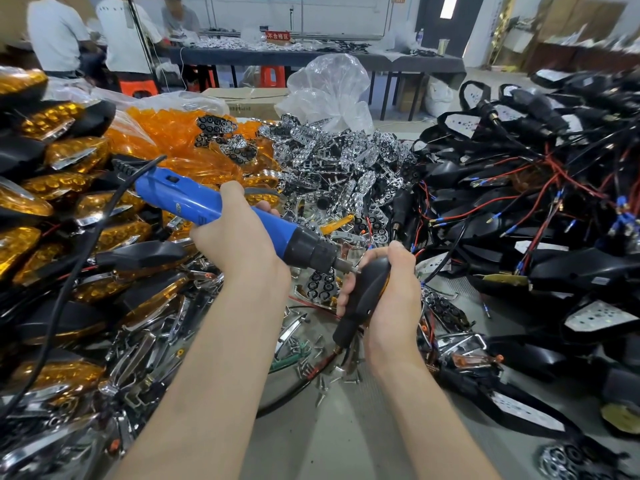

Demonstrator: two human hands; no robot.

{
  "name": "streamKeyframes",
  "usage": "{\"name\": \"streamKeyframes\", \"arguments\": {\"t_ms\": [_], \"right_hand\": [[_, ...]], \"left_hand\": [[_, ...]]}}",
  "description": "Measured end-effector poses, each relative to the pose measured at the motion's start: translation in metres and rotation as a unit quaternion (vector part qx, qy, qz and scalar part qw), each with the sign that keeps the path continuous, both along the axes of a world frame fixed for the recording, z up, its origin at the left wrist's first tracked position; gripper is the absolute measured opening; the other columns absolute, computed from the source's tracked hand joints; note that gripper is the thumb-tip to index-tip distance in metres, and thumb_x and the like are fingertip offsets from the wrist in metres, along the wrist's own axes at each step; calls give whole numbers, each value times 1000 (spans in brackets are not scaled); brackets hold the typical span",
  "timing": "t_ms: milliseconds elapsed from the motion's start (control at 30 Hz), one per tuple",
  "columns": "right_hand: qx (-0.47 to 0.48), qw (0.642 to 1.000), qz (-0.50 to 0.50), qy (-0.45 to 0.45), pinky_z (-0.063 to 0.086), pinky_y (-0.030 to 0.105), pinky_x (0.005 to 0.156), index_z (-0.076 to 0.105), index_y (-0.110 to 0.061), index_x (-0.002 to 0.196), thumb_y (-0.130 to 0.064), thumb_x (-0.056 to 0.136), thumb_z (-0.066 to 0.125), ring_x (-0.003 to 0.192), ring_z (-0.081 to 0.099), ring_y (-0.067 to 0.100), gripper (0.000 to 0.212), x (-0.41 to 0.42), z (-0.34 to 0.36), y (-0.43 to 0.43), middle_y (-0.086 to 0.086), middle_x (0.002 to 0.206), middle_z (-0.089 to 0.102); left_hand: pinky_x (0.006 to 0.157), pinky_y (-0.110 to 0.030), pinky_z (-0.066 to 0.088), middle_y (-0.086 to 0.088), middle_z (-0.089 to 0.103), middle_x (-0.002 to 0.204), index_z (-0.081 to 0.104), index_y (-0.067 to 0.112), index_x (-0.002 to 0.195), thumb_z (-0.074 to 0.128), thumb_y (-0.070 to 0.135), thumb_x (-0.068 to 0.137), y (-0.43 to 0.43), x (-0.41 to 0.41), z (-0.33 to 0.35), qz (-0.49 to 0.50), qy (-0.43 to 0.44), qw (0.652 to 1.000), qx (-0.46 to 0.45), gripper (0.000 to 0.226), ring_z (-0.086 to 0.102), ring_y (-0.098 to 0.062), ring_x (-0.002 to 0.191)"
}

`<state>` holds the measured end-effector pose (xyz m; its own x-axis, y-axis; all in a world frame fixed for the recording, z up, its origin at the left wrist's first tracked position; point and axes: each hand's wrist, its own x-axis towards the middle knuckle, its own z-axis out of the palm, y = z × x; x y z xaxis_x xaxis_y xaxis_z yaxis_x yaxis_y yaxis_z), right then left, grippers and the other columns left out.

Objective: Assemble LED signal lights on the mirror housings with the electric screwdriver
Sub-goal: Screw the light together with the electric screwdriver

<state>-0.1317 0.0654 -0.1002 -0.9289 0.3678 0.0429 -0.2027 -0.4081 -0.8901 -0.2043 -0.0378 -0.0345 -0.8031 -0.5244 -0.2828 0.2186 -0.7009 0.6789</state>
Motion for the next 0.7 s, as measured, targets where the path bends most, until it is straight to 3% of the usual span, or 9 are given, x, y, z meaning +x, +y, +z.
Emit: {"name": "streamKeyframes", "arguments": {"t_ms": [200,700], "right_hand": [[-6,1000,2,0,44,29,44,60,-25,66,-50,91,46,48,50,20,38,0,-1,0,7,59,56],[2,1000,-4,15,43,28,44,60,-24,66,-49,92,45,46,48,21,39,-1,-1,-1,8,57,54]], "left_hand": [[55,-27,54,-2,60,73,49,17,109,66,11,88,0,0,-1,-5,7,1000,0,28,63,-13,50],[56,-27,55,-2,62,71,51,17,102,67,11,86,0,0,0,-1,1,1000,-5,23,64,-13,50]]}}
